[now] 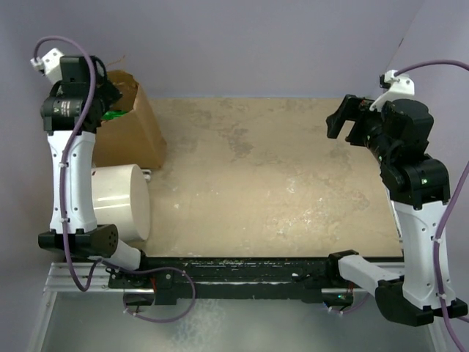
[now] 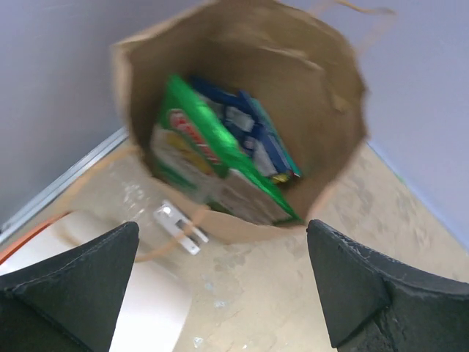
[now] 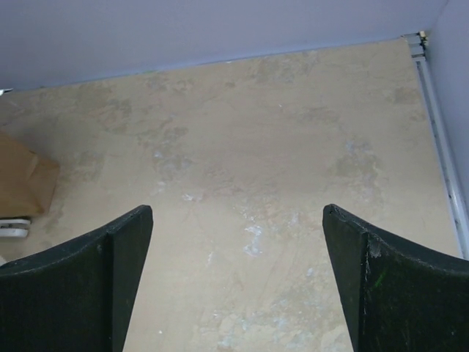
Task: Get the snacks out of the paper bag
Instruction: Move the paper bag to the center of the board.
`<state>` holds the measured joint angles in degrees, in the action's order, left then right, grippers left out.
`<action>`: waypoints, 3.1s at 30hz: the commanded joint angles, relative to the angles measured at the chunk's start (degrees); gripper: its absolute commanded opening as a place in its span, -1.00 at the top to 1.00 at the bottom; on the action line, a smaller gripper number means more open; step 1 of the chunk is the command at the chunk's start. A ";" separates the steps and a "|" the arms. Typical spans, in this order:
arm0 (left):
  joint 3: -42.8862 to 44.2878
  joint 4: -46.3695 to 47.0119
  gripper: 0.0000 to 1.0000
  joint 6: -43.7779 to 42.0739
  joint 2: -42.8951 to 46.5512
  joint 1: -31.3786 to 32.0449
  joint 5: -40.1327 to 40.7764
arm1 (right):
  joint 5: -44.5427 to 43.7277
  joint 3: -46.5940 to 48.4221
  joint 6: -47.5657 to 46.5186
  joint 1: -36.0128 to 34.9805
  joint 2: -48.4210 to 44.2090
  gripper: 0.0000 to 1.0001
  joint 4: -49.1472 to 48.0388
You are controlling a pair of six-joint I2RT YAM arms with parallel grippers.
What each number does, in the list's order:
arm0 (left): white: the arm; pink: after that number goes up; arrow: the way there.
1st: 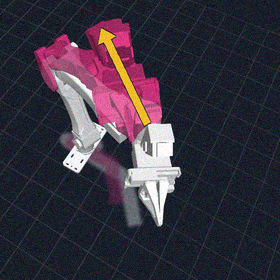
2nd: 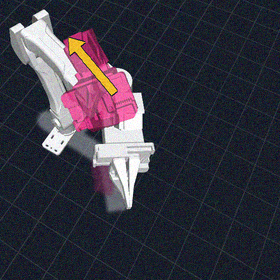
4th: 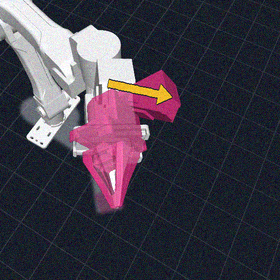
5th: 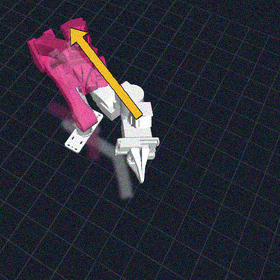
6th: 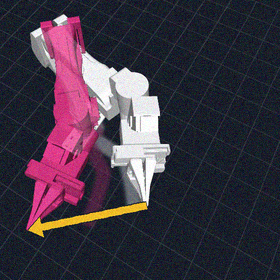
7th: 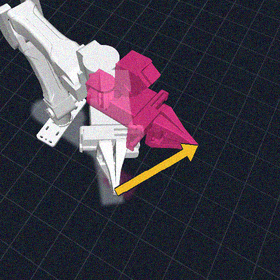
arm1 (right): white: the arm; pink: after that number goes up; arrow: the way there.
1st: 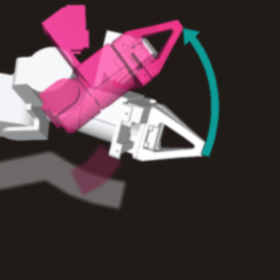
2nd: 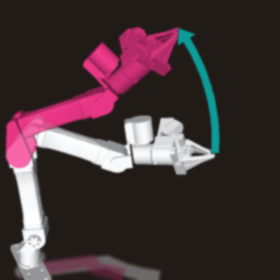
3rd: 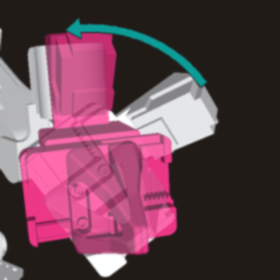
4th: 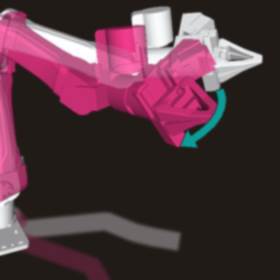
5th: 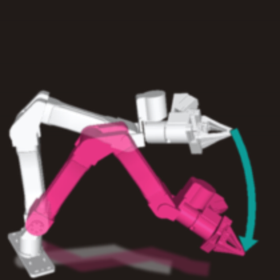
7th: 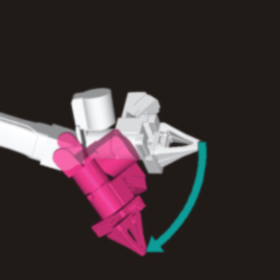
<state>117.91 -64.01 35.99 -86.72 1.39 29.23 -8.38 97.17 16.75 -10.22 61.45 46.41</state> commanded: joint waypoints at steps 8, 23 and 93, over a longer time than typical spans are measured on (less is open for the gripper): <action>-0.75 -15.95 -0.98 24.89 4.94 -15.27 2.66 | 6.41 -1.52 -0.36 -0.05 -0.25 -0.99 -6.48; -13.53 3.87 -0.46 28.61 9.65 -20.74 -15.56 | 8.15 -1.86 -1.84 -0.04 -3.00 -0.99 -5.52; -28.94 42.58 1.00 32.97 5.67 32.42 -49.37 | 3.90 -11.47 0.97 -3.93 -14.96 -0.99 -7.97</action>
<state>89.41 -21.98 72.31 -87.37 32.23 -18.00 -4.99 86.37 15.77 -13.87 46.89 42.94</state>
